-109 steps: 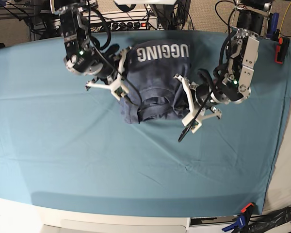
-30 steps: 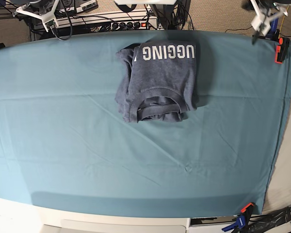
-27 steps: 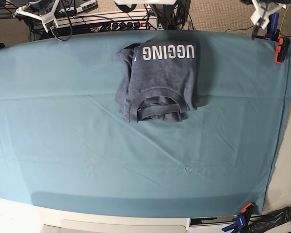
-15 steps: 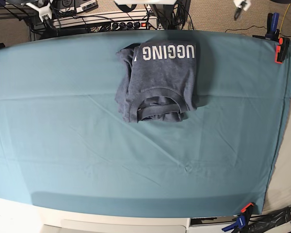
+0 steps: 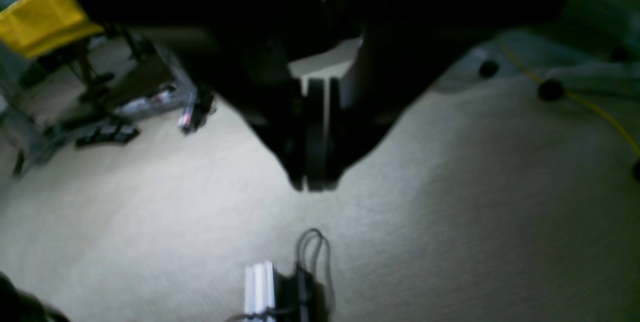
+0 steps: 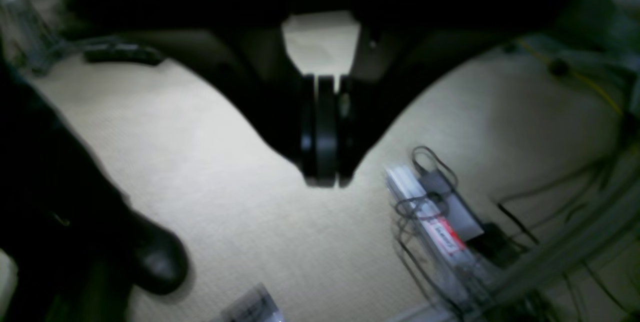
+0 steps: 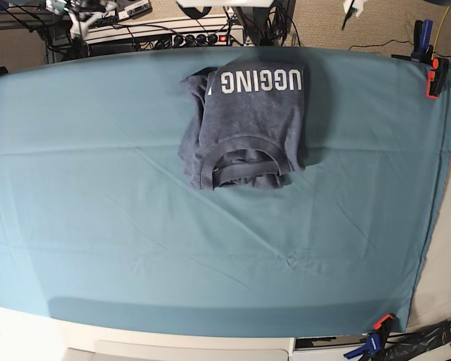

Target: Fold the T-shirt properly

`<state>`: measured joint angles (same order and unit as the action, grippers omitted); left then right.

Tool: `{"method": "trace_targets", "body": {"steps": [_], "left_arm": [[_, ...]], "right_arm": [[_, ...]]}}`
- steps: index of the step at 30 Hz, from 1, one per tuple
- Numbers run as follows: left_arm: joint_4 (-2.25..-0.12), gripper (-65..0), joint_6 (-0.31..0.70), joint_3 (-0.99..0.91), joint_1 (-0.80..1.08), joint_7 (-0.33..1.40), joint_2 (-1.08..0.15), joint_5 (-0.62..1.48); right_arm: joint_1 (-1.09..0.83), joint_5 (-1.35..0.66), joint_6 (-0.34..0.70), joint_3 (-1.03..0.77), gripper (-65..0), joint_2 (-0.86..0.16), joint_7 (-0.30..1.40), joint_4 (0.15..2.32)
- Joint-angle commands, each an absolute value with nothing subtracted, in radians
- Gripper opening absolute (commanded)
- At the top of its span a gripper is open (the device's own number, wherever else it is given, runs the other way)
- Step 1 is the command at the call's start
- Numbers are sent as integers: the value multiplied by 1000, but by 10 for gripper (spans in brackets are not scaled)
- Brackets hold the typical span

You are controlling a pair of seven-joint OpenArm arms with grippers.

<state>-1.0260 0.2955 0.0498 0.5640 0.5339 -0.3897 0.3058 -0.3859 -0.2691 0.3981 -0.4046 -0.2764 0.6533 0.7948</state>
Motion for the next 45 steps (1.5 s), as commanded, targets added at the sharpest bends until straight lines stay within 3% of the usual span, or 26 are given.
{"method": "trace_targets", "body": {"steps": [1, 4, 7, 13, 30, 45], "left_arm": [[-971, -650, 303, 58, 541, 512, -393, 313], [-769, -650, 283, 70, 429, 365, -368, 260], [-559, -650, 172, 70, 321, 228, -330, 198], [-281, -650, 92, 70, 176, 106, -234, 190], [-262, -650, -5, 70, 77, 62, 18, 134], [-262, -650, -4, 69, 63, 78, 16, 134]], "right_arm": [[-365, -260, 404, -407, -650, -281, 620, 748], [-274, -212, 404, -407, -650, -262, 492, 576], [-201, -108, 403, -407, -650, -241, 333, 432], [-99, 92, 380, -407, -650, -192, 183, 258], [3, 124, 282, -407, -650, -29, 130, 235], [0, 144, 268, -407, -650, -31, 163, 234]]}}
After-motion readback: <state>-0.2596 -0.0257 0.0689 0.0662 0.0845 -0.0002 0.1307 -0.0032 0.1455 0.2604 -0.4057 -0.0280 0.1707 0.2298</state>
